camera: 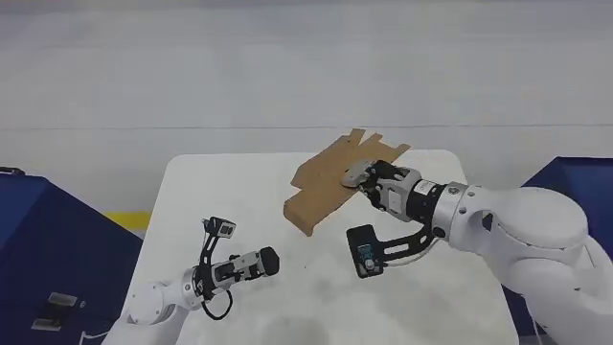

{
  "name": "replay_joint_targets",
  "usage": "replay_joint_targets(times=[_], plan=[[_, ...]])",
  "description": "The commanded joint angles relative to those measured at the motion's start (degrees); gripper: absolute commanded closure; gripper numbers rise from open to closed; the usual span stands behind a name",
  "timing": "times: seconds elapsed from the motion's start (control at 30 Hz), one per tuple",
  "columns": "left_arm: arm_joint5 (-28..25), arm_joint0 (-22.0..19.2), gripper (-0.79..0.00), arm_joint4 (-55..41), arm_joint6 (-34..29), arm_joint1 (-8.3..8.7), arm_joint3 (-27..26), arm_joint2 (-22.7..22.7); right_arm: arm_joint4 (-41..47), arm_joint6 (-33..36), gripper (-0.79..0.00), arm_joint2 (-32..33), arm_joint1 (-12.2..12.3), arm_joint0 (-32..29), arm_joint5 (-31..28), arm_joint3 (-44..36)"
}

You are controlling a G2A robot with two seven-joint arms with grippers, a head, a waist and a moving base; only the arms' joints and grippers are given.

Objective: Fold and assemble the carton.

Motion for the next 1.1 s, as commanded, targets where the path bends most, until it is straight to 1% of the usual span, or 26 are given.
replay_joint_targets(times=[0.0, 0.37, 0.4, 0.43, 0.47, 0.5, 0.57, 0.6, 0.63, 0.7, 0.73, 0.77, 0.83, 0.87, 0.93, 1.07], plan=[[0.0, 0.0, -0.785, 0.0, 0.0, 0.00, 0.0, 0.0, 15.4, -0.1, 0.000, 4.8, 0.0, 0.0, 0.0, 0.0], [0.0, 0.0, -0.785, 0.0, 0.0, 0.00, 0.0, 0.0, 15.4, -0.1, 0.000, 4.8, 0.0, 0.0, 0.0, 0.0], [0.0, 0.0, -0.785, 0.0, 0.0, 0.00, 0.0, 0.0, 16.6, -1.3, 0.000, 4.8, -0.1, -0.5, 1.0, 0.7], [0.0, 0.0, -0.785, 0.0, 0.0, 0.00, 0.0, 0.0, 19.1, -4.4, 0.000, 5.3, -0.2, -1.1, 2.7, 2.8], [0.0, 0.0, -0.785, 0.0, 0.0, 0.00, 0.0, 0.0, 20.5, -7.4, 0.000, 6.3, -0.2, -1.2, 2.8, 4.5], [0.0, 0.0, -0.785, 0.0, 0.0, 0.00, 0.0, 0.0, 20.0, -9.4, 0.000, 6.9, 0.0, -0.9, 0.3, 5.4], [0.0, 0.0, -0.785, 0.0, 0.0, 0.00, 0.0, 0.0, 17.7, -14.8, 0.000, 6.7, 0.6, -0.2, 0.0, 6.2], [0.0, 0.0, -0.785, 0.0, 0.0, 0.00, 0.0, 0.0, 14.7, -17.2, 0.000, 7.9, 1.0, 0.7, 0.0, 6.0], [0.0, 0.0, -0.785, 0.0, 0.0, 0.00, 0.0, 0.0, 7.9, -18.6, 0.000, 9.0, 1.6, 1.9, 0.0, 3.2], [0.0, 0.0, -0.785, 0.0, 0.0, 0.00, 0.0, 0.0, -2.2, -26.0, 0.000, 10.7, 2.5, 1.7, 0.4, 1.0], [0.0, 0.0, -0.785, 0.0, 0.0, 0.00, 0.0, 0.0, -7.7, -30.0, 0.000, 11.8, 3.0, 1.2, 1.9, 0.0], [0.0, 0.0, -0.785, 0.0, 0.0, 0.00, 0.0, 0.0, -14.2, -34.6, 0.000, 12.8, 3.5, 0.9, 5.0, 0.0], [0.0, 0.0, -0.785, 0.0, 0.0, 0.00, 0.0, 0.0, -25.6, -46.5, 0.000, 14.2, 4.6, -1.6, 13.3, 0.0], [0.0, 0.0, -0.785, 0.0, 0.0, 0.00, 0.0, 0.0, -29.7, -51.2, 0.000, 15.3, 5.1, -3.9, 17.4, 0.0], [0.0, 0.0, -0.785, 0.0, 0.0, 0.00, 0.0, 0.0, -35.5, -59.2, 0.000, 18.7, 5.8, -8.3, 25.7, 0.0], [0.0, 0.0, -0.785, 0.0, 0.0, 0.00, 0.0, 0.0, -42.4, -72.5, 0.000, 25.0, 6.6, -16.1, 39.4, 0.0]])
